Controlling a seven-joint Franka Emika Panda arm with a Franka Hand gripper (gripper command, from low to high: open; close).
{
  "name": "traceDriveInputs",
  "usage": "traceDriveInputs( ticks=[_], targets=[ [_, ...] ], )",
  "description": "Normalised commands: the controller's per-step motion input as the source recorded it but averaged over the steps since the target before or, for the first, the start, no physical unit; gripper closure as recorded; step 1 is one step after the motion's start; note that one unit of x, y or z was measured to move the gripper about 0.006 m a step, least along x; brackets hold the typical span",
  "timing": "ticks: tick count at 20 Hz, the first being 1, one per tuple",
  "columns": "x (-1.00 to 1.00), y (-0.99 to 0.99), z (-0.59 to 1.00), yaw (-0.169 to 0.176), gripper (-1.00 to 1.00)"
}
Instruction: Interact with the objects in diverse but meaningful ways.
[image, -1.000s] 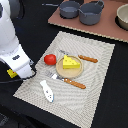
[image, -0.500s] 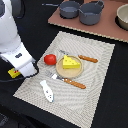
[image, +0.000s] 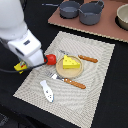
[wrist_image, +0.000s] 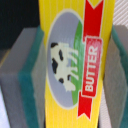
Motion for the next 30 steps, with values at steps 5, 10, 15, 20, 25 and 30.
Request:
traceDriveInputs(
  ticks=[5, 10, 15, 20, 25, 30],
  targets=[
    [0.76, 0.70, 0.62, 0.023, 1.00],
    [0.74, 0.62, 0.38, -0.022, 1.00],
    [0.43, 0.24, 0.05, -0.202, 1.00],
    [0.46, 0.25, 0.11, -0.196, 1.00],
    [0.61, 0.54, 0.03, -0.092, 1.00],
    [0.72, 0.70, 0.03, -0.034, 1.00]
  ],
)
